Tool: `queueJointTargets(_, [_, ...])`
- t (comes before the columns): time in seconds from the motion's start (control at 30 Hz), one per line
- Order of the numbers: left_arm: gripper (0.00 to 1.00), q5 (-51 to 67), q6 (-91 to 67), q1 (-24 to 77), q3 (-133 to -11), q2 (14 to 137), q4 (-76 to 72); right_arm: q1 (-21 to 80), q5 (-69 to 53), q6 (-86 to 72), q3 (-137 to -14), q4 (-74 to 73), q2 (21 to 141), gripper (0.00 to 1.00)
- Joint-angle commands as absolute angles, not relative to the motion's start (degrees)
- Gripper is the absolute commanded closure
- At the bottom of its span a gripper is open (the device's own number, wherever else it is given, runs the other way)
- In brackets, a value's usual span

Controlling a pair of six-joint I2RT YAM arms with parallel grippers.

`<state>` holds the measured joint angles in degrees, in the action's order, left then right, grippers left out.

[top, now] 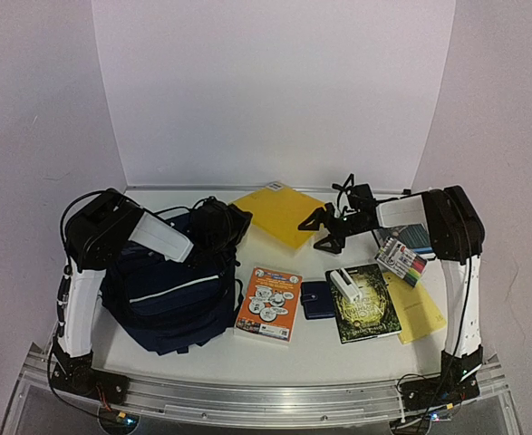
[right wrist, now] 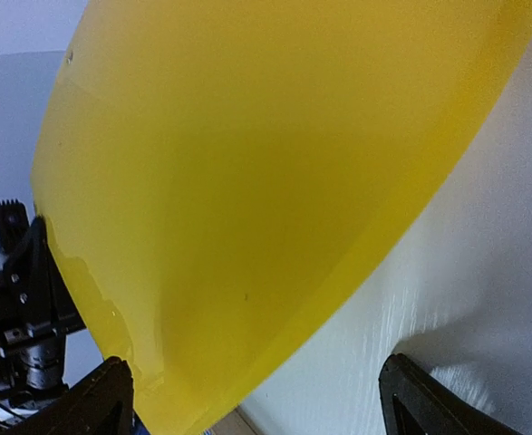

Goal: Pack the student bag
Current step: Pick up the files from the center of the board.

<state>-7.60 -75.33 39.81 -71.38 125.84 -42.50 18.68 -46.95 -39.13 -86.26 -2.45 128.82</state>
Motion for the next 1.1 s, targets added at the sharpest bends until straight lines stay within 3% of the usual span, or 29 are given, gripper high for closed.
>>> queueJointTargets(0.0, [1.0, -5.7, -75.1, 40.3, -70.6, 123.0, -47.0, 19.0, -47.2, -44.9, -90.2, 4.7, 131.8, 0.16])
queueJointTargets(0.4, [1.0, -3.1, -70.4, 41.9, -64.2, 118.6, -50.3, 18.7, -48.8, -48.2, -92.6, 7.6, 130.5, 0.99])
queueJointTargets(0.53, [0.95, -2.3, -67.9, 42.3, -62.0, 116.0, -49.9, 18.5, -49.3, -48.9, -92.7, 8.3, 128.0, 1.0])
queueJointTargets(0.57, [0.9, -1.9, -67.2, 42.4, -61.5, 115.2, -49.4, 18.4, -49.5, -48.9, -92.6, 8.5, 127.4, 1.0])
queueJointTargets(0.67, [0.6, -0.2, -64.1, 42.7, -60.5, 112.5, -46.8, 18.1, -50.3, -48.6, -93.0, 9.0, 125.1, 1.0])
queueJointTargets(0.77, [0.4, 2.8, -60.5, 43.3, -59.8, 108.8, -42.4, 17.6, -51.1, -47.7, -94.0, 9.2, 122.8, 1.0])
queueJointTargets(1.0, [0.11, 10.7, -53.2, 43.6, -57.2, 100.2, -32.9, 16.3, -54.5, -44.8, -95.9, 9.2, 117.9, 1.0])
queueJointTargets(1.07, [0.07, 12.0, -50.0, 43.6, -56.7, 96.9, -29.4, 16.3, -55.8, -43.0, -95.8, 9.0, 115.9, 1.0])
